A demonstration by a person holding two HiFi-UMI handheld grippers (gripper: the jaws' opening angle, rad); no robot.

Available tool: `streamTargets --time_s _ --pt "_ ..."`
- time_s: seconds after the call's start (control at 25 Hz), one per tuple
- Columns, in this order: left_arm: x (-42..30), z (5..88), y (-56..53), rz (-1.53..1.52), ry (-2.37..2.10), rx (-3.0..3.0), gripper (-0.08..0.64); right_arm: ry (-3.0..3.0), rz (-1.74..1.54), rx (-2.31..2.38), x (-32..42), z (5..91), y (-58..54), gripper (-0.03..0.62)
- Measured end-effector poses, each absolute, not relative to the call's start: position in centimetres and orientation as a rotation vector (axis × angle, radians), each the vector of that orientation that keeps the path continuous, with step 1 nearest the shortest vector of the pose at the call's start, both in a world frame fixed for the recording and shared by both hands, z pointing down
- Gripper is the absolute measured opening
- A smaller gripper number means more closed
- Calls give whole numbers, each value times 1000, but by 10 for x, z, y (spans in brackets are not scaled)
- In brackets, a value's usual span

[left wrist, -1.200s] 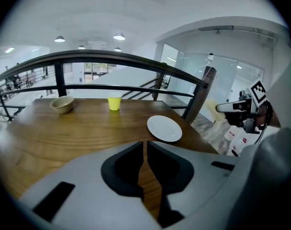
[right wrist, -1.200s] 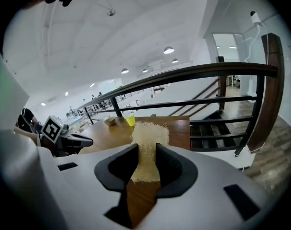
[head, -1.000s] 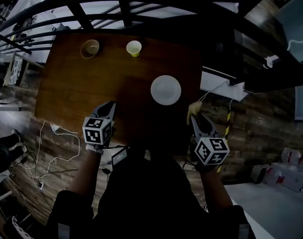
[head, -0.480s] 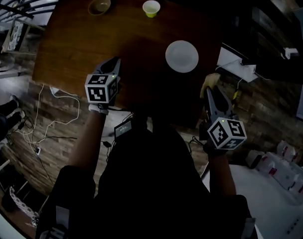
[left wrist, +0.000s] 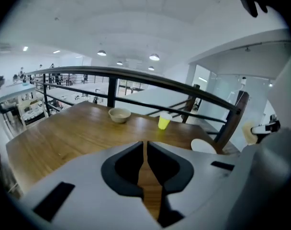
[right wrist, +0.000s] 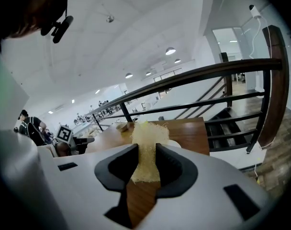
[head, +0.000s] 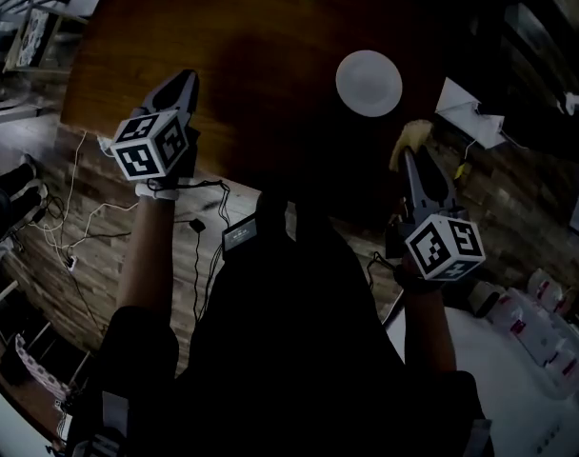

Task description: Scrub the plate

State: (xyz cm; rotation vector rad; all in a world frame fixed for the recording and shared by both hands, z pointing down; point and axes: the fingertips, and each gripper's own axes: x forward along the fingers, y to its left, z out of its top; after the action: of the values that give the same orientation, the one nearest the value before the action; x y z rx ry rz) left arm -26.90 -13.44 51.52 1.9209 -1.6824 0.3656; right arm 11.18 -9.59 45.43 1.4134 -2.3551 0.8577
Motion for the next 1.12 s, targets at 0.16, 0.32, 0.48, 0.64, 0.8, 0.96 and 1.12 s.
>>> streamTargets --time_s 0.16,0.32,0.48,0.64,0.8,0.96,1.12 --pt "-253 425 -117 219 -1680 2056 37 -2408 859 1414 112 424 -92 126" --pt "-215 327 -104 76 -1646 2269 37 -2446 838 1411 109 392 -84 126" --pt "-167 263 -90 -26 -1522 2460 37 -2575 735 1426 102 347 -71 126" --pt "-103 223 -71 -126 -1340 2602 37 -2656 594 1477 103 301 -61 126" --pt "-49 220 -51 -105 -1187 2698 37 -2686 447 1487 98 270 -48 126" --pt "-28 229 -43 -95 -1102 2699 37 -2692 401 1480 94 260 -37 126" --pt "-35 238 -41 -103 -1086 2669 37 -2675 415 1468 88 268 -31 126"
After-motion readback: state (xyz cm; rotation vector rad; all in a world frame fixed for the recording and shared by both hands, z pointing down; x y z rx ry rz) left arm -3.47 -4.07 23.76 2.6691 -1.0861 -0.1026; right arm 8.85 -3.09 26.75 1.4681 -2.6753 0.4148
